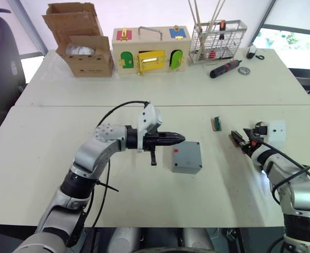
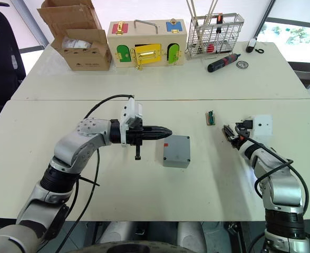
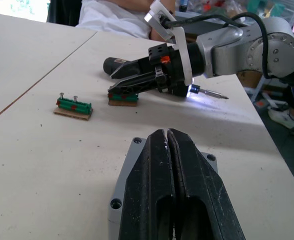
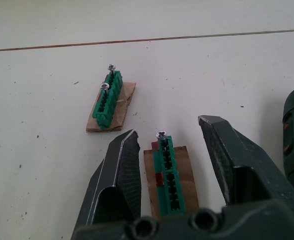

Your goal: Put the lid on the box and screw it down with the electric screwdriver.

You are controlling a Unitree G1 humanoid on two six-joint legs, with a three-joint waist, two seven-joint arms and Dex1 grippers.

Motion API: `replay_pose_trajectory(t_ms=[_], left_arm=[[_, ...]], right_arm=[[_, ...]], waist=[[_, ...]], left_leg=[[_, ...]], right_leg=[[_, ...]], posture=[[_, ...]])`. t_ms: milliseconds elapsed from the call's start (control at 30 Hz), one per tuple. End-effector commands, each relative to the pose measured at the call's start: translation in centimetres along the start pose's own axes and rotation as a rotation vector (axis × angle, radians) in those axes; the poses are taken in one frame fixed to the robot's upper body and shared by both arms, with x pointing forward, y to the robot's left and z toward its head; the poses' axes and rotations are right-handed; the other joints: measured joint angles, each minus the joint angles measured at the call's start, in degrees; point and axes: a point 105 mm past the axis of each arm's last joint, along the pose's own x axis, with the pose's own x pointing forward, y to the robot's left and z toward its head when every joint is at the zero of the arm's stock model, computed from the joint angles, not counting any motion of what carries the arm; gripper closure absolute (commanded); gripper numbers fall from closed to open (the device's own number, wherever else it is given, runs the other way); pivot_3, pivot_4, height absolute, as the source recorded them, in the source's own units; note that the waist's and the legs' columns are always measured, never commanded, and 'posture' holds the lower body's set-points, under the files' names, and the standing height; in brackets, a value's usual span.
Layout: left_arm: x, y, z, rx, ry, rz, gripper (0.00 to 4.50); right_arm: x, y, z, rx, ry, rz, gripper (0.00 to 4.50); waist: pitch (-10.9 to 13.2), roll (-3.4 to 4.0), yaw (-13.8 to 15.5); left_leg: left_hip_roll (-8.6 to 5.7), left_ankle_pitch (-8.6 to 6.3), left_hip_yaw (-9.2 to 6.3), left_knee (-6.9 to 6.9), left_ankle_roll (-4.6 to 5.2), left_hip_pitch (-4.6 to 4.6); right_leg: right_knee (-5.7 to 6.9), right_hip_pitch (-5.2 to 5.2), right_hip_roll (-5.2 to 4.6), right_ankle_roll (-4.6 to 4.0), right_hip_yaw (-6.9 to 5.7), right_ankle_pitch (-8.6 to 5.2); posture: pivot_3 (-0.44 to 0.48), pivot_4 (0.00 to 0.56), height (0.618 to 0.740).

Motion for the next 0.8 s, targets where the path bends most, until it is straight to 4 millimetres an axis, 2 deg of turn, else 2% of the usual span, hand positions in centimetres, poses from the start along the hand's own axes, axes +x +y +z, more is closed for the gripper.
replay_pose_trajectory(t_ms=[33, 133, 200, 233, 567, 800], left_arm=[[-0.1, 0.1, -0.2, 0.044, 0.007, 0.018, 4.50], [-0.1, 0.0, -0.5, 0.044, 0.011, 0.021, 4.50], [-0.1, 0.0, -0.4, 0.045, 0.008, 0.022, 4.50], [-0.1, 0.0, -0.4, 0.045, 0.007, 0.022, 4.50], [-0.2, 0.1, -0.5, 0.044, 0.008, 0.029, 4.50], [-0.5, 0.4, -0.4, 0.037, 0.004, 0.037, 4.50]], right_arm=[[0.1, 0.1, 0.8, -0.016, -0.036, -0.001, 2.34], [0.2, 0.1, 0.6, -0.017, -0.032, 0.002, 3.31], [0.3, 0.2, 0.6, -0.020, -0.031, 0.005, 4.27], [0.3, 0.2, 0.6, -0.019, -0.032, 0.005, 4.40], [-0.1, 0.0, 1.5, -0.024, -0.053, -0.001, 4.40], [-1.0, -0.2, 5.0, -0.039, -0.142, -0.020, 4.40]], waist=[[0.0, 0.00, 0.0], [0.0, 0.00, -0.1], [0.0, 0.00, -0.1], [0.0, 0.00, -0.1], [0.0, 0.00, -0.2], [0.0, 0.00, -0.4]], left_leg=[[0.00, 0.00, 0.00, 0.00, 0.00, 0.00], [0.00, 0.00, 0.00, -0.01, 0.00, 0.00], [0.00, 0.00, 0.00, -0.01, 0.00, 0.00], [0.00, 0.00, 0.00, -0.01, 0.00, 0.00], [0.00, 0.00, 0.00, -0.01, 0.00, 0.00], [0.00, 0.00, 0.00, -0.01, 0.00, 0.00]], right_leg=[[0.00, 0.00, 0.00, 0.00, 0.00, 0.00], [0.00, 0.00, 0.00, 0.00, 0.00, 0.00], [0.00, 0.00, 0.00, 0.00, 0.00, 0.00], [0.00, 0.00, 0.00, 0.00, 0.00, 0.00], [0.00, 0.00, 0.00, 0.00, 0.00, 0.00], [0.00, 0.00, 0.00, 0.00, 0.00, 0.00]], posture=[[0.000, 0.150, 0.737], [0.000, 0.150, 0.737], [0.000, 0.150, 0.737], [0.000, 0.150, 0.737], [0.000, 0.150, 0.737], [0.000, 0.150, 0.737]])
